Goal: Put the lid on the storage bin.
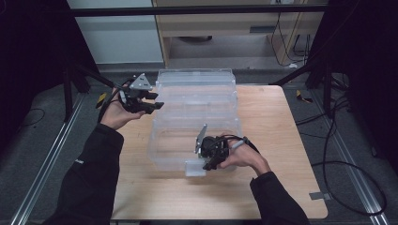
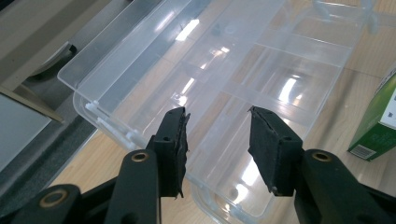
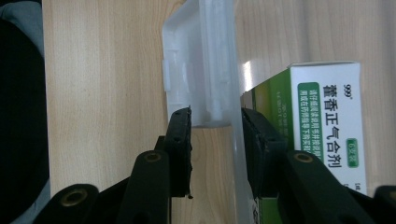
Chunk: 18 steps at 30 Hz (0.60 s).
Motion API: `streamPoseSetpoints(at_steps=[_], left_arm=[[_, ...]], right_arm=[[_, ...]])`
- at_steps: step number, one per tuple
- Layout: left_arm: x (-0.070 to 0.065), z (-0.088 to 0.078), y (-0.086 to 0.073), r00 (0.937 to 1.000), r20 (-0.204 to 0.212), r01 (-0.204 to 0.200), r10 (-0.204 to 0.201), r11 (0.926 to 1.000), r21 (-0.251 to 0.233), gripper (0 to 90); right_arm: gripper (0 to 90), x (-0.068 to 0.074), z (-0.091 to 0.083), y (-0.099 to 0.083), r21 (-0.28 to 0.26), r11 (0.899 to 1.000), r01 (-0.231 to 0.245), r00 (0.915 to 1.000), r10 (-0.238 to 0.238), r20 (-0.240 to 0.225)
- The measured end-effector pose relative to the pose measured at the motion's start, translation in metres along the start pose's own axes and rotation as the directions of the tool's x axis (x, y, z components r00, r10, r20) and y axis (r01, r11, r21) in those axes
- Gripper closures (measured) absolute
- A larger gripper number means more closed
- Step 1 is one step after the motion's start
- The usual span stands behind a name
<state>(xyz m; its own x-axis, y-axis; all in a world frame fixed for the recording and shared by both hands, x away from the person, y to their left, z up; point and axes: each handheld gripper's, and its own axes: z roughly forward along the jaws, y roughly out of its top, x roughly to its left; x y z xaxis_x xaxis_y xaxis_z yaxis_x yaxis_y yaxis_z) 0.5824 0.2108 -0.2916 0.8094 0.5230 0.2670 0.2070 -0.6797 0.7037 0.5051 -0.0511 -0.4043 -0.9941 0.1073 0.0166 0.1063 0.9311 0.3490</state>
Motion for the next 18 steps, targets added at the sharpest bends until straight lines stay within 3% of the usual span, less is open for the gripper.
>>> streamPoseSetpoints(at_steps=[18], left_arm=[[0.005,0.023,0.025,0.996,0.035,-0.084,0.082,0.9953,0.048,55.8]], right_arm=[[65.7,0.0,0.0,-0.001,-0.007,1.0,0.008,1.0,-0.008,0.003]])
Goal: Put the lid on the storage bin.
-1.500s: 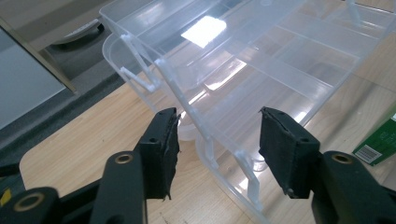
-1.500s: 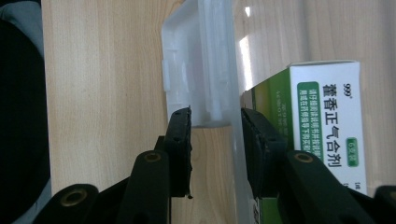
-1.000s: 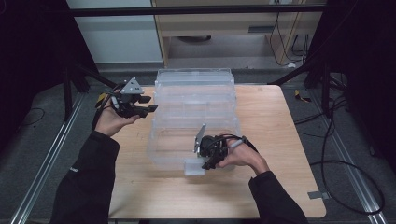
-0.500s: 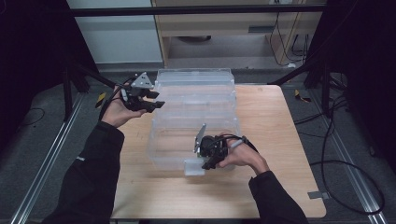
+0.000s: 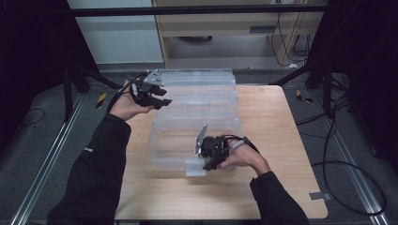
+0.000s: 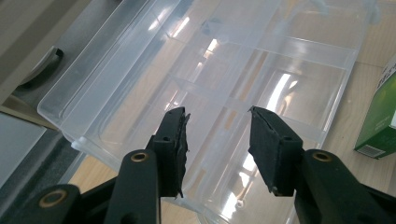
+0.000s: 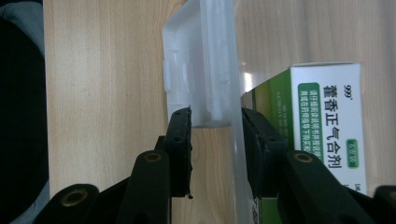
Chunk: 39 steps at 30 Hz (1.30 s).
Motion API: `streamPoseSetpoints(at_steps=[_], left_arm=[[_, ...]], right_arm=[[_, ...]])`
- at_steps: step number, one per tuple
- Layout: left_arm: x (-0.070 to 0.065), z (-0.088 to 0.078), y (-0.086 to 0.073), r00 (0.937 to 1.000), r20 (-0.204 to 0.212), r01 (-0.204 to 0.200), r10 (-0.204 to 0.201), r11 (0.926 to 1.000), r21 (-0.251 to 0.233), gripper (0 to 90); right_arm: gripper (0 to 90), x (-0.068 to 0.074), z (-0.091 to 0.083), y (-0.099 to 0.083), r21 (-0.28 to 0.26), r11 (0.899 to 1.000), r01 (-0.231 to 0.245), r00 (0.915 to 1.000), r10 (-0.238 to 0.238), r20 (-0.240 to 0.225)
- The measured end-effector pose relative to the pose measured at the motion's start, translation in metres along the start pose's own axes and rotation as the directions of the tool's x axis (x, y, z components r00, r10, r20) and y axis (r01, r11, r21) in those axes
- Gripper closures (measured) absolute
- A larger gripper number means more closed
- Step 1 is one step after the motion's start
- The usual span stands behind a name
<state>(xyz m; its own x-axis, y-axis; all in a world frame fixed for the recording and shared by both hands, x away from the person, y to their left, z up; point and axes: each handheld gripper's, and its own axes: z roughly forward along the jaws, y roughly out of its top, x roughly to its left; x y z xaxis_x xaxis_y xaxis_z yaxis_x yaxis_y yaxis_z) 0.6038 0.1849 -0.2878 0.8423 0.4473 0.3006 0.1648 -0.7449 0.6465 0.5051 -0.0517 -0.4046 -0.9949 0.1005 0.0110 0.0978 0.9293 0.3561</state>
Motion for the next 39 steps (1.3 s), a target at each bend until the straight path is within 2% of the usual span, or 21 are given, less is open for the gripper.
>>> streamPoseSetpoints(at_steps=[8,19,27,31,39], left_arm=[[0.002,0.003,0.011,0.9997,0.006,-0.023,0.023,0.9997,-0.011,54.7],[0.002,0.014,0.023,0.9961,0.035,-0.082,0.081,0.9965,0.019,55.8],[0.006,0.02,0.026,0.9917,0.046,-0.123,0.12,0.9911,0.053,55.3],[0.01,0.024,0.026,0.9879,0.057,-0.149,0.144,0.9855,0.082,55.1],[0.017,0.034,0.026,0.9827,0.088,-0.172,0.163,0.979,0.109,56.2]], right_arm=[[65.7,0.0,0.0,0.0,0.002,1.0,0.001,1.0,-0.001,-0.002],[65.7,0.0,0.0,0.0,0.001,1.0,0.003,1.0,-0.003,0.002],[65.7,0.0,0.0,0.0,0.002,1.0,0.0,1.0,0.0,0.0],[65.8,0.0,0.0,0.0,0.001,1.0,0.005,1.0,-0.005,-0.002],[65.7,0.0,0.0,0.0,0.001,1.0,0.009,1.0,-0.009,0.0]])
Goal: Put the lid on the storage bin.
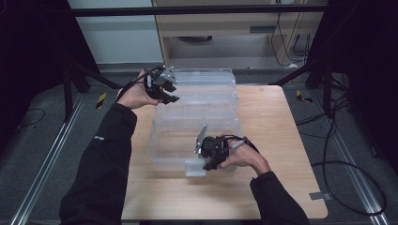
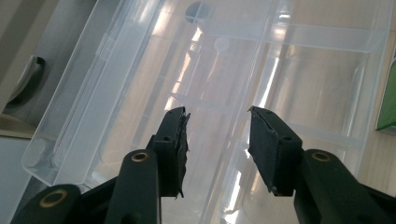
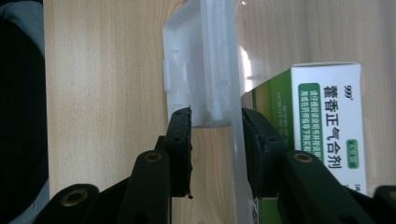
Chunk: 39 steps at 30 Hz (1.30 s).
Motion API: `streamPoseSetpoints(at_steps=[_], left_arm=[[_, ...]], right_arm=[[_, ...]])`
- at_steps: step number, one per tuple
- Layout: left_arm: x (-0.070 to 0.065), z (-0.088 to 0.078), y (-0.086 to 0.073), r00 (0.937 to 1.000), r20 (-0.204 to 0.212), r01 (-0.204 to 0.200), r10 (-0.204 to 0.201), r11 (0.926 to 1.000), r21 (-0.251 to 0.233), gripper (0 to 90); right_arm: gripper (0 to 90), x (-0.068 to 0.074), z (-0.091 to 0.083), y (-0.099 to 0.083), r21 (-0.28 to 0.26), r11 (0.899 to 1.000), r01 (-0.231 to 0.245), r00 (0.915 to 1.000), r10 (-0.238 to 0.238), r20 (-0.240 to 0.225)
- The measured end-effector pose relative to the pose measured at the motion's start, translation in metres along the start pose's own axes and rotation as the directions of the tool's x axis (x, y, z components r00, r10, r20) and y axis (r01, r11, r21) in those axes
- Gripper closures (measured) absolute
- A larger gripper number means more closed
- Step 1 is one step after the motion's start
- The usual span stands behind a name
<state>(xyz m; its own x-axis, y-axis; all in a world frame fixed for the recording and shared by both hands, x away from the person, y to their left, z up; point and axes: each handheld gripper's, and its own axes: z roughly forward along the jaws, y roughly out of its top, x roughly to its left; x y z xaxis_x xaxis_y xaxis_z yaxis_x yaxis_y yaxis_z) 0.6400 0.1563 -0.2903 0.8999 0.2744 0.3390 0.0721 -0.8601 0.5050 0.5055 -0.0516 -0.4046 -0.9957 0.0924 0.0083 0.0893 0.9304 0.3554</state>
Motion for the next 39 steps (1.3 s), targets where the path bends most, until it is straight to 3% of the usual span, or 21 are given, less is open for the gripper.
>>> streamPoseSetpoints(at_steps=[4,18,28,39], left_arm=[[0.003,0.005,-0.001,0.9999,0.014,0.006,-0.006,1.0,0.0,56.9],[0.003,0.02,-0.002,0.9978,0.059,-0.032,0.028,0.9976,0.062,65.0],[0.001,0.019,-0.001,0.9963,0.074,-0.047,0.042,0.9974,0.055,74.7],[0.0,0.019,0.005,0.9929,0.08,-0.095,0.087,0.9913,0.092,79.9]], right_arm=[[65.7,0.0,0.0,0.0,0.005,1.0,-0.008,1.0,0.008,-0.003],[65.8,0.0,0.0,0.001,0.008,1.0,-0.011,0.9999,0.011,0.0],[65.8,0.001,0.0,0.0,0.003,1.0,-0.009,1.0,0.009,0.002],[66.0,0.002,0.0,-0.001,-0.014,1.0,-0.01,0.9998,0.01,0.017]])
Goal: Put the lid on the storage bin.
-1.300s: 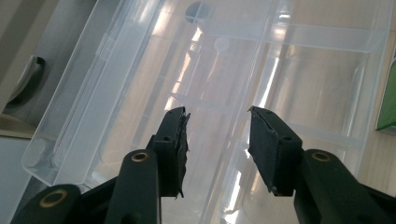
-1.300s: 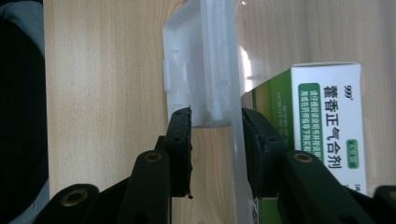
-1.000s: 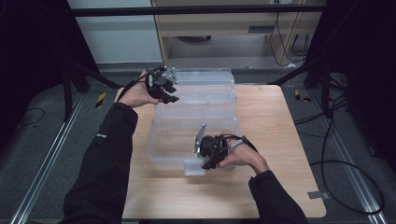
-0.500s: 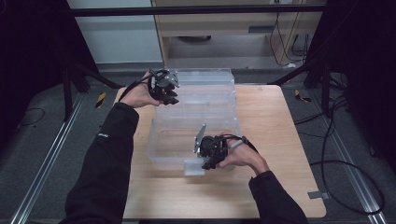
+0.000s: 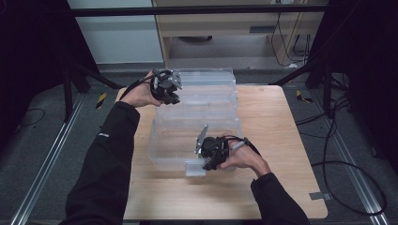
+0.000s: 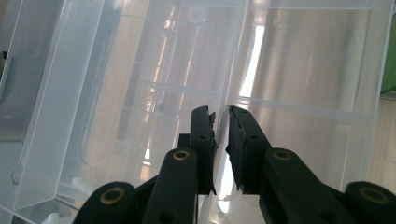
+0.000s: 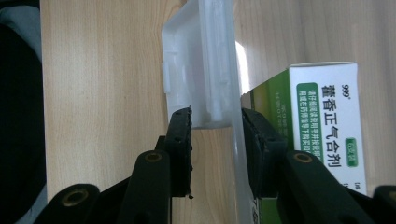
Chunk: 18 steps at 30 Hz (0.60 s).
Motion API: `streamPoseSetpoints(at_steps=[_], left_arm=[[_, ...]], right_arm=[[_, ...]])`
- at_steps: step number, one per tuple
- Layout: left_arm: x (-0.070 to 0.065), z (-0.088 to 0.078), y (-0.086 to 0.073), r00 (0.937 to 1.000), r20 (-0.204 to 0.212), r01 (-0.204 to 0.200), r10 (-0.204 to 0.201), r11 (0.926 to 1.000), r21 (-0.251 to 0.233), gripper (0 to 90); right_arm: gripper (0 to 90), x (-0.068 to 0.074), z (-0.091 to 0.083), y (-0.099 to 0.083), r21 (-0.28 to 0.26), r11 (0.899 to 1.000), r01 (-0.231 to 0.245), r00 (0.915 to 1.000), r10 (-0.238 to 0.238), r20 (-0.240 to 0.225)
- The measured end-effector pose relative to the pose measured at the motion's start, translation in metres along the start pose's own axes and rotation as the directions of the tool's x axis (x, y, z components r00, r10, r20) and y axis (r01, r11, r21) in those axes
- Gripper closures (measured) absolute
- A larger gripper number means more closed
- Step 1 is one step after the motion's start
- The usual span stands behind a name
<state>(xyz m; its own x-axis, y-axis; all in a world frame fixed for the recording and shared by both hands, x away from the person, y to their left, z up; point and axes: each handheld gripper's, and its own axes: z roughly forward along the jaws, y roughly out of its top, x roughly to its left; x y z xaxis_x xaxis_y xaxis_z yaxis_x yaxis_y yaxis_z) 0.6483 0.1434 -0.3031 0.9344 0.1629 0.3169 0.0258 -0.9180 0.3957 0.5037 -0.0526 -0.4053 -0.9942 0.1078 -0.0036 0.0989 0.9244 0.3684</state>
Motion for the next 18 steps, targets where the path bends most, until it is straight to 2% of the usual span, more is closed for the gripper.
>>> streamPoseSetpoints(at_steps=[7,18], left_arm=[[-0.0016,-0.0004,0.002,0.9998,0.005,-0.017,0.017,0.9998,-0.004,83.3],[-0.0067,-0.0051,0.0076,0.9986,0.006,-0.054,0.053,0.9984,0.018,86.9]], right_arm=[[66.2,-0.0001,-0.0001,0.0002,0.001,1.0,-0.009,1.0,0.009,0.001],[66.5,0.0008,0.0003,0.0005,0.0,1.0,-0.025,0.9996,0.025,0.013]])
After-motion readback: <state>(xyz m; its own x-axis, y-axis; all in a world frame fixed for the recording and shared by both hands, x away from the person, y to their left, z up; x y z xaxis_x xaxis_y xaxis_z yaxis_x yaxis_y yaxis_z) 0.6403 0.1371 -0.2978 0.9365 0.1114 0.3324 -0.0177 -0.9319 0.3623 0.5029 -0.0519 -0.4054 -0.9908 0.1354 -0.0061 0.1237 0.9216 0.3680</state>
